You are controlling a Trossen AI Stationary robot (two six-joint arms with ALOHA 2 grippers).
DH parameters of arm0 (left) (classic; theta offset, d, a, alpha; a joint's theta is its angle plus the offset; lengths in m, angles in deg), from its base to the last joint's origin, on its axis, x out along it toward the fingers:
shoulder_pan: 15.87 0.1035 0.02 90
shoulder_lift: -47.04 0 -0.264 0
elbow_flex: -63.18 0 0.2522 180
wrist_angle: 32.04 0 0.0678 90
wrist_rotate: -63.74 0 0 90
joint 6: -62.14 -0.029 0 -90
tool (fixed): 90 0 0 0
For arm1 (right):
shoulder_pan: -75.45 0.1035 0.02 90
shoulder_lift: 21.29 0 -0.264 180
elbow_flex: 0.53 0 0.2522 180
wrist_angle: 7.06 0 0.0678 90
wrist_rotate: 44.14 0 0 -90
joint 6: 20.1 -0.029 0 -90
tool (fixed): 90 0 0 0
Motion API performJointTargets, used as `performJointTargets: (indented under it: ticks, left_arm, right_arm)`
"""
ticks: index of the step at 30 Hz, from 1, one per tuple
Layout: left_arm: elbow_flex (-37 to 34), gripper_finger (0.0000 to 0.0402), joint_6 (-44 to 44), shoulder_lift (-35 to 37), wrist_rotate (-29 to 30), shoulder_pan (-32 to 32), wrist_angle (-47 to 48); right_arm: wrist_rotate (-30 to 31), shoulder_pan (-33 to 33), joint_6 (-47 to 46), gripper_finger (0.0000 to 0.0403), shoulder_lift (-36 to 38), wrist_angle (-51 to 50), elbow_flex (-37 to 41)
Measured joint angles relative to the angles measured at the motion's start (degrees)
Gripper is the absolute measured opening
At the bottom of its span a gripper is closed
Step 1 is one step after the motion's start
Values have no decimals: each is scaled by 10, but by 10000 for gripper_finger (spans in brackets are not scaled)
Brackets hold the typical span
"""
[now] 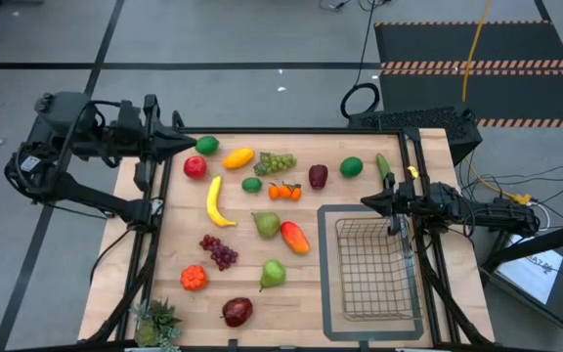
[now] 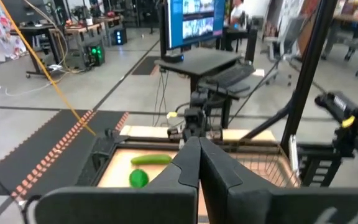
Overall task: Build produce basket
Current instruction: Put the red apple into the wire basket
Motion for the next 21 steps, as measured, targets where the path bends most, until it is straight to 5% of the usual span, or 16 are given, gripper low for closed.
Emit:
performJointTargets:
  ticks: [10, 16, 21]
  left_arm:
    - [0, 4, -8, -2, 30, 0, 16]
    - [0, 5, -8, -6, 51, 0, 16]
    - [0, 5, -7, -7, 52, 0, 16]
  right_arm:
    - [62, 0, -65, 0, -28, 38, -91]
    - [61, 0, -34, 0, -125, -29, -253]
    - [56, 0, -21, 0, -229, -180, -434]
